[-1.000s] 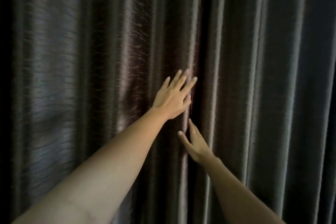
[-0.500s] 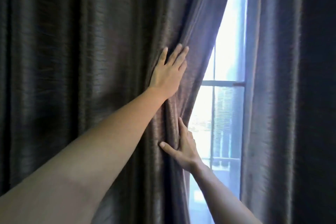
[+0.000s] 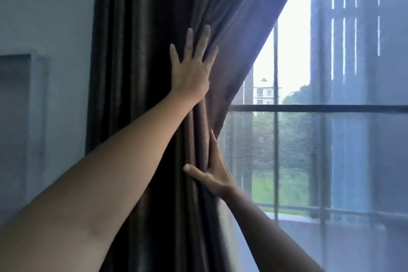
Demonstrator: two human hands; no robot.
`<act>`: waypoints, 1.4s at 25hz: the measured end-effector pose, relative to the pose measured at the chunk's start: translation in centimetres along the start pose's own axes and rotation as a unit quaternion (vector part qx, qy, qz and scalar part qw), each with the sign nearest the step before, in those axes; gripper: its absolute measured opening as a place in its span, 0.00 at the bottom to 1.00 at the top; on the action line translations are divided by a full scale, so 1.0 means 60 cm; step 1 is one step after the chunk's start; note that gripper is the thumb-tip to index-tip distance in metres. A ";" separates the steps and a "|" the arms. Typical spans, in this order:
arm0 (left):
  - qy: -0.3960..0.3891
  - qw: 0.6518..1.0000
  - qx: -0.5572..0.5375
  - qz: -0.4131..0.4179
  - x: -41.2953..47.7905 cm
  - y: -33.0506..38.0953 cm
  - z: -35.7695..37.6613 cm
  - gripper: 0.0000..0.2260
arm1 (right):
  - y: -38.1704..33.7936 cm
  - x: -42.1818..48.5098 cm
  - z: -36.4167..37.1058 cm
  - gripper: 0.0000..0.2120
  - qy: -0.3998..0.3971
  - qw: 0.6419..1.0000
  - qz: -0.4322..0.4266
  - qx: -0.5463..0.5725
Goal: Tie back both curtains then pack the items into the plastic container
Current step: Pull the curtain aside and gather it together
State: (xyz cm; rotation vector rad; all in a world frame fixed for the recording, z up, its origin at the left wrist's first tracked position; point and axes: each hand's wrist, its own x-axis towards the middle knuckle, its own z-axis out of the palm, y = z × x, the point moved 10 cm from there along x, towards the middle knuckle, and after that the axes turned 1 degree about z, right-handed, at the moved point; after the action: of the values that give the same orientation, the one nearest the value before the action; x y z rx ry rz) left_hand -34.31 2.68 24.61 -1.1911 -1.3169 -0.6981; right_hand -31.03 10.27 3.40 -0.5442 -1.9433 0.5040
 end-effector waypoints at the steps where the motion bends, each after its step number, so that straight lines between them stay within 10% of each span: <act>1: -0.007 1.000 -0.023 -0.009 -0.006 -0.034 0.005 0.34 | -0.009 0.012 0.028 0.59 0.001 1.000 0.001 0.003; 6: -0.003 0.977 -0.147 -0.154 -0.062 -0.261 0.037 0.49 | -0.067 0.062 0.189 0.58 -0.001 1.000 -0.010 -0.011; 12: -0.057 0.864 -0.329 -0.377 -0.144 -0.481 0.103 0.51 | -0.130 0.111 0.341 0.61 -0.057 0.997 -0.043 -0.026; 17: -0.085 0.892 -0.263 -0.358 -0.156 -0.553 0.103 0.25 | -0.153 0.147 0.428 0.61 -0.069 0.996 -0.052 -0.005; 25: -0.049 0.936 -0.141 -0.318 -0.195 -0.652 0.082 0.15 | -0.211 0.193 0.575 0.61 -0.142 0.988 -0.060 -0.028; 30: -0.054 0.944 -0.139 -0.294 -0.198 -0.652 0.085 0.18 | -0.199 0.198 0.586 0.61 -0.202 0.977 -0.048 -0.046; 35: -0.029 0.943 -0.174 -0.281 -0.203 -0.580 0.064 0.42 | -0.149 0.153 0.506 0.58 -0.218 0.976 -0.005 -0.006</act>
State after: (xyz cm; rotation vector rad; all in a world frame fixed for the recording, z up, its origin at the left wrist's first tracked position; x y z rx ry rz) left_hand -69.90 -7.11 21.17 -1.1136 -1.6497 -1.3620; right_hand -63.58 5.02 2.91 -0.4569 -2.3652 0.6456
